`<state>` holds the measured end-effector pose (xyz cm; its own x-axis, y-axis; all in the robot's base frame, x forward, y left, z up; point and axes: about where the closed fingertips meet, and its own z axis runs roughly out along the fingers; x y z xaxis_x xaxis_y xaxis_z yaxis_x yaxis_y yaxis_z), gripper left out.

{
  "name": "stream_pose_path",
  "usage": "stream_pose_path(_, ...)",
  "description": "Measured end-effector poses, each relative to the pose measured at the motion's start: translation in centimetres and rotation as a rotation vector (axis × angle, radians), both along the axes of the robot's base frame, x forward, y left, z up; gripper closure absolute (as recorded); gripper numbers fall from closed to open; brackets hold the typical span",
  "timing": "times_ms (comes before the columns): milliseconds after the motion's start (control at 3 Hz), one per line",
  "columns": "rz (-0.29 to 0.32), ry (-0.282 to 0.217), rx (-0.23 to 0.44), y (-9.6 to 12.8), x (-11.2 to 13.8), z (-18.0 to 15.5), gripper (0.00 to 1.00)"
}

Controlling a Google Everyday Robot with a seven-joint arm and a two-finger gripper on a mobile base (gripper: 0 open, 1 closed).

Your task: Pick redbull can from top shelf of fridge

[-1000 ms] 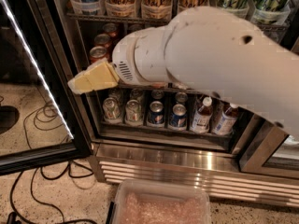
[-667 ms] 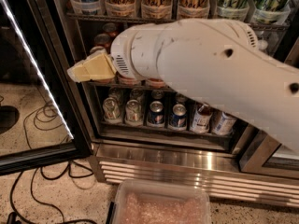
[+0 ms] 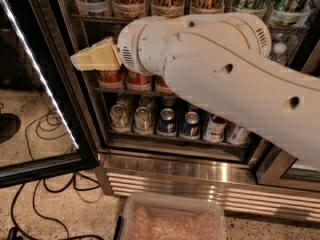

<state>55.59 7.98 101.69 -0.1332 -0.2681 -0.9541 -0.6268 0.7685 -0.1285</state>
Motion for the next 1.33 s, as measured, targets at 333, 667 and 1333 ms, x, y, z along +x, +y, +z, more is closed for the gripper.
stream_pose_path(333,0.0,0.0,0.0,0.0,0.0,0.0,0.0)
stream_pose_path(667,-0.022,-0.011,0.032,-0.6,0.4,0.3,0.0)
stream_pose_path(1333,-0.033,-0.105,0.123,-0.2,6.2,4.3,0.0)
